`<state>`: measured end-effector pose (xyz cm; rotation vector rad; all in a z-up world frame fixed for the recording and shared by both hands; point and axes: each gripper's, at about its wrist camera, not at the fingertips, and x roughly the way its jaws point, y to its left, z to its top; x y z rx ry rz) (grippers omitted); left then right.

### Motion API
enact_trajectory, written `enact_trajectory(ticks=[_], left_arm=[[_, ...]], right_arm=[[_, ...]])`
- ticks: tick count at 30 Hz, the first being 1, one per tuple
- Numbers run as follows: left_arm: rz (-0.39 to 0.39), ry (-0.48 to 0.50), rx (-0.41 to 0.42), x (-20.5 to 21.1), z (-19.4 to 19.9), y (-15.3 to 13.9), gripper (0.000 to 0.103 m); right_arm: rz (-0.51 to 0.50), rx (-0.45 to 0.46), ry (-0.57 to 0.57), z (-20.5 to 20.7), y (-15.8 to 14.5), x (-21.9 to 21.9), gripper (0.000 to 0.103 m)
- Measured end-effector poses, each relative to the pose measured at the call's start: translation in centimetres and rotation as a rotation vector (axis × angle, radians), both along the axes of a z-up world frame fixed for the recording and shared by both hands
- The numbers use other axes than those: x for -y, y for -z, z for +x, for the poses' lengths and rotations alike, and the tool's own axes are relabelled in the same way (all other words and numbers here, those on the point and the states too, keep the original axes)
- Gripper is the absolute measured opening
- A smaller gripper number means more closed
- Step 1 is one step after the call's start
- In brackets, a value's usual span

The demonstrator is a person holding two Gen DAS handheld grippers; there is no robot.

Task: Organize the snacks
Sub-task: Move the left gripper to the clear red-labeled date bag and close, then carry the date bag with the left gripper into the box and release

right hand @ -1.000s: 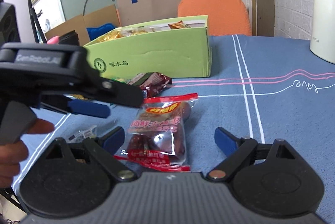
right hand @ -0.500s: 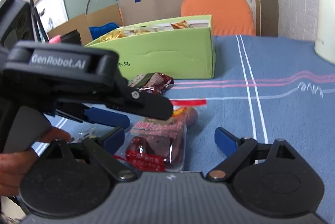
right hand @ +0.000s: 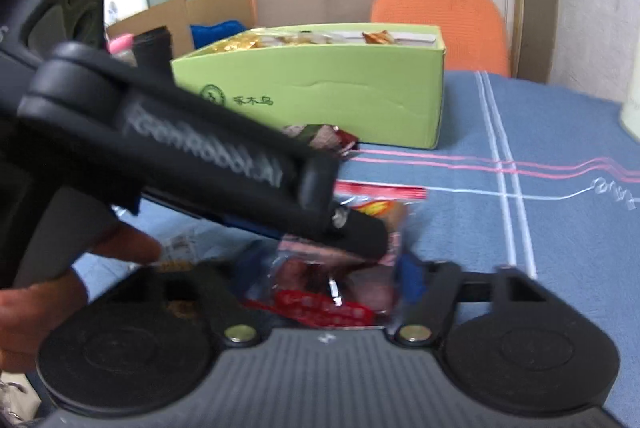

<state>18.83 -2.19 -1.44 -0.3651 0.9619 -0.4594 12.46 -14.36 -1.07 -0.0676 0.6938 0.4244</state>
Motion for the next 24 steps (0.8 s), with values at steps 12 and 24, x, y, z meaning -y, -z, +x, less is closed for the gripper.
enact_trajectory(ticks=[12, 24], left_arm=[[-0.014, -0.093, 0.269, -3.1, 6.8, -10.6, 0.024], [0.028, -0.199, 0.323, -9.2, 10.8, -10.4, 0.064]], right_arm=[[-0.023, 0.276, -0.073, 7.6, -9.1, -2.1, 0.064], [0.044, 0.265, -0.085, 16.3, -9.1, -4.7, 0.094]])
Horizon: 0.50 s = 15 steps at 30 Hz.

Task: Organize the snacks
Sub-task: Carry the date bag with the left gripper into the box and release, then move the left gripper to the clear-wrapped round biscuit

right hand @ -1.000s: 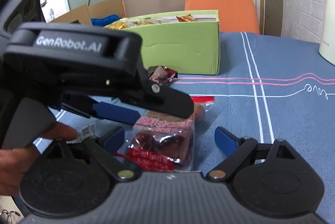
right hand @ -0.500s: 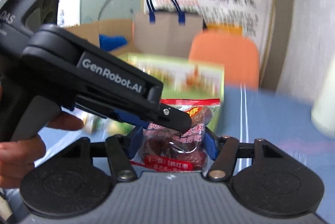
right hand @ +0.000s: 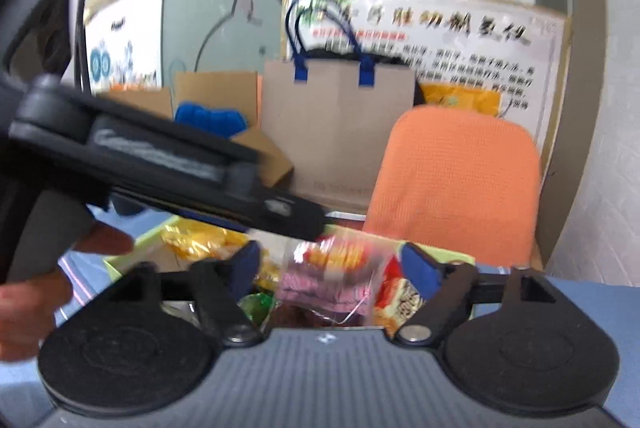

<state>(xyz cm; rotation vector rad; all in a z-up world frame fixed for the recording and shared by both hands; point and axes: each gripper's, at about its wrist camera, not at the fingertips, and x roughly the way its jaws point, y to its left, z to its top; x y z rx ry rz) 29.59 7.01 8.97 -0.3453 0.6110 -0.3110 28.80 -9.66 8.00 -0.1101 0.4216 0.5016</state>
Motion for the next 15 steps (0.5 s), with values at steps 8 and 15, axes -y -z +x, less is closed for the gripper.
enact_trajectory(ticks=[8, 15], left_arm=[[-0.018, -0.025, 0.011, -2.8, -11.0, 1.9, 0.072], [-0.118, 0.006, -0.212, -2.9, -17.4, 7.8, 0.07]], right_arm=[[-0.012, -0.007, -0.042, -10.8, 1.6, 2.2, 0.093], [-0.066, -0.21, -0.103, -20.2, 7.1, 1.2, 0.093]])
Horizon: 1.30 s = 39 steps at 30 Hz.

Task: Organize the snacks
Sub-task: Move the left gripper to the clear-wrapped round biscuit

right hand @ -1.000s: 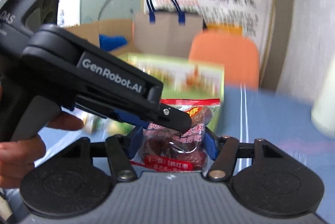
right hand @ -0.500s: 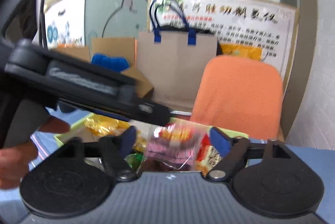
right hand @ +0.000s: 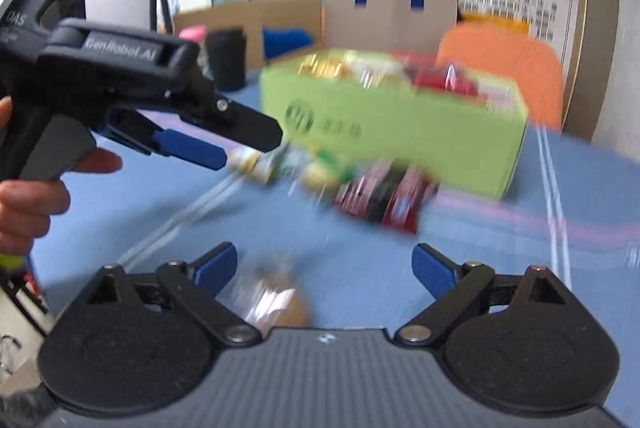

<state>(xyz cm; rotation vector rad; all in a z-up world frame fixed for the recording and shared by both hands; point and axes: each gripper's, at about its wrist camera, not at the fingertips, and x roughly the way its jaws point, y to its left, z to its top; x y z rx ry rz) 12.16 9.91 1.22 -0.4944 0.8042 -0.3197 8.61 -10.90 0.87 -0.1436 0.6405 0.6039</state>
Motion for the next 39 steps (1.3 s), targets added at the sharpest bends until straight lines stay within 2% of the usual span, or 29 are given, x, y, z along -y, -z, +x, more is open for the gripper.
enact_trajectory(ticks=[2, 4, 9, 11, 13, 16, 21, 24, 26, 28, 31, 35, 37, 39], left_arm=[[-0.016, -0.015, -0.013, -0.4, -0.6, 0.3, 0.07], [0.001, -0.044, -0.013, -0.9, -0.8, 0.1, 0.07], [-0.014, -0.075, -0.01, -2.2, -1.9, -0.1, 0.072], [-0.009, -0.083, -0.016, -2.5, -1.7, 0.0, 0.072], [-0.01, -0.068, -0.008, -2.4, -1.0, -0.2, 0.072], [-0.014, -0.007, 0.016, -0.9, 0.6, -0.8, 0.072], [0.036, 0.084, 0.062, 3.3, 4.1, -1.8, 0.073], [0.086, 0.122, 0.034, 5.6, 6.3, -1.4, 0.071], [0.074, 0.122, 0.031, 6.0, 7.2, -1.2, 0.07], [0.057, 0.098, 0.021, 5.7, 7.6, -1.1, 0.07], [0.064, 0.103, 0.02, 5.4, 6.8, -1.1, 0.071], [0.127, 0.163, 0.0, 6.9, 3.9, -0.6, 0.074], [0.145, 0.227, 0.01, 8.9, 2.3, -0.2, 0.078], [0.233, 0.306, 0.046, 11.8, 1.1, 0.3, 0.078]], right_arm=[[-0.001, -0.008, -0.035, -1.4, 0.3, -0.6, 0.093], [-0.002, -0.016, -0.064, -1.8, 0.5, -1.5, 0.093], [-0.002, -0.057, -0.066, -1.6, 0.9, -3.3, 0.093], [-0.03, -0.035, -0.067, -1.1, 1.0, -4.1, 0.093], [-0.089, 0.001, -0.031, -0.7, 1.2, -4.8, 0.093], [-0.128, -0.033, 0.0, 1.0, 1.9, -4.9, 0.093], [-0.109, -0.045, 0.098, 2.9, 1.9, -1.7, 0.093], [-0.129, -0.037, 0.213, 4.4, 2.1, 1.3, 0.093], [-0.107, -0.038, 0.268, 5.0, 1.8, 3.2, 0.093], [-0.044, -0.028, 0.233, 4.9, 0.8, 4.2, 0.093], [0.0, -0.001, 0.202, 5.6, -0.8, 5.2, 0.093], [-0.017, 0.071, 0.334, 6.5, -2.2, 8.7, 0.093], [-0.017, 0.059, 0.405, 6.7, -2.0, 10.6, 0.093], [0.018, 0.03, 0.452, 6.4, -1.3, 12.1, 0.093]])
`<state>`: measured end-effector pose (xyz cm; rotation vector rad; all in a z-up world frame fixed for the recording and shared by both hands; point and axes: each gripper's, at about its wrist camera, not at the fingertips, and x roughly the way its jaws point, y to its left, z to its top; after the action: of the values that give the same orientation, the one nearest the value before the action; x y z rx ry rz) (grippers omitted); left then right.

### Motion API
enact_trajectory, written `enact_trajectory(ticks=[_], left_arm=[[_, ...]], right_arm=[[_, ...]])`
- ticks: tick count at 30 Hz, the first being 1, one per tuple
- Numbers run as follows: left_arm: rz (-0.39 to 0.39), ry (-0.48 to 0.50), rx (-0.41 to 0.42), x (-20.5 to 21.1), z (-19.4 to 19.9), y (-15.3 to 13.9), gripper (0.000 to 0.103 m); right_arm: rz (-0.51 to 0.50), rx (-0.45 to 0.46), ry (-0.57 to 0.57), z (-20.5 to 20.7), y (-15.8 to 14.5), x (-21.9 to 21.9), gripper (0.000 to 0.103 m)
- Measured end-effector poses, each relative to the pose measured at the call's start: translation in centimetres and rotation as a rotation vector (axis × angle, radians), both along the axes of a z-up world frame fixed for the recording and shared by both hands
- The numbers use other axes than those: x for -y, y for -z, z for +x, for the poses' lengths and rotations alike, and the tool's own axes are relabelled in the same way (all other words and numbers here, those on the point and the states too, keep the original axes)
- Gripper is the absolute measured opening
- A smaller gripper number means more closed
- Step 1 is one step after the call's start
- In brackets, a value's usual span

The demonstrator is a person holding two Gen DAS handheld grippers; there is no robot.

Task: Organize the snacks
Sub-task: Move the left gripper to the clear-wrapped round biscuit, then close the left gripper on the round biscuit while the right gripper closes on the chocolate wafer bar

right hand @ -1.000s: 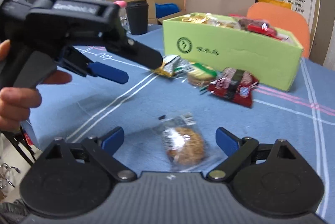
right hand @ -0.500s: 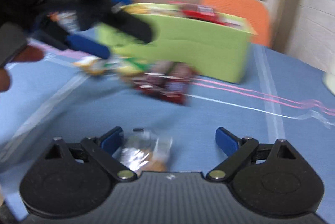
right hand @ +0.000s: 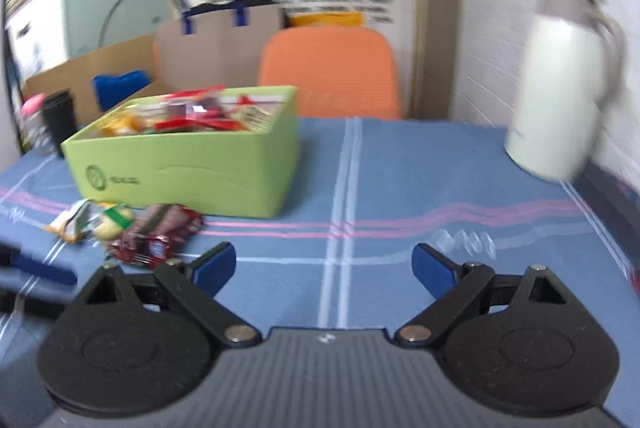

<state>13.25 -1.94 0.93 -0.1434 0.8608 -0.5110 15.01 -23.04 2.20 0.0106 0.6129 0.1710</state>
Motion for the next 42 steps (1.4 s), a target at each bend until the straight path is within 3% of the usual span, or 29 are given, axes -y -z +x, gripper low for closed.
enact_trajectory(ticks=[3, 5, 11, 16, 20, 23, 30, 36, 39, 42], left_arm=[[0.193, 0.057, 0.065, 3.7, -0.5, 1.0, 0.07], [0.246, 0.068, 0.07, 4.6, 0.0, 1.6, 0.069], [0.207, 0.056, 0.015, 3.5, 0.6, 2.3, 0.062], [0.201, -0.071, -0.006, -0.3, 0.3, 2.2, 0.059], [0.19, -0.175, -0.018, -3.9, 0.1, 2.1, 0.059], [0.146, -0.21, -0.028, -5.9, -0.2, 2.0, 0.057], [0.049, -0.209, -0.039, -7.9, -0.3, 2.0, 0.062], [0.028, -0.188, -0.022, -8.0, -0.3, 2.0, 0.061], [0.008, -0.144, -0.005, -7.2, -0.5, 1.8, 0.061], [0.053, -0.149, -0.017, -6.2, -0.3, 2.3, 0.058]], right_arm=[[0.071, -0.03, 0.012, -1.0, 0.9, 1.1, 0.093], [0.094, -0.036, 0.005, -2.0, 1.1, 1.4, 0.093], [0.105, -0.031, -0.015, -2.2, 0.9, 0.9, 0.093], [0.1, -0.041, -0.13, -0.2, 0.8, -2.3, 0.093], [0.168, -0.065, -0.249, 2.7, 1.2, -6.7, 0.093], [0.192, -0.087, -0.257, 5.4, 1.7, -9.3, 0.093], [0.09, -0.175, -0.208, 9.5, 4.0, -12.0, 0.093], [0.072, -0.153, -0.104, 8.2, 3.5, -8.8, 0.093], [0.037, -0.126, -0.187, 7.0, 2.9, -9.5, 0.093], [-0.046, -0.11, -0.226, 6.9, 3.3, -10.8, 0.093]])
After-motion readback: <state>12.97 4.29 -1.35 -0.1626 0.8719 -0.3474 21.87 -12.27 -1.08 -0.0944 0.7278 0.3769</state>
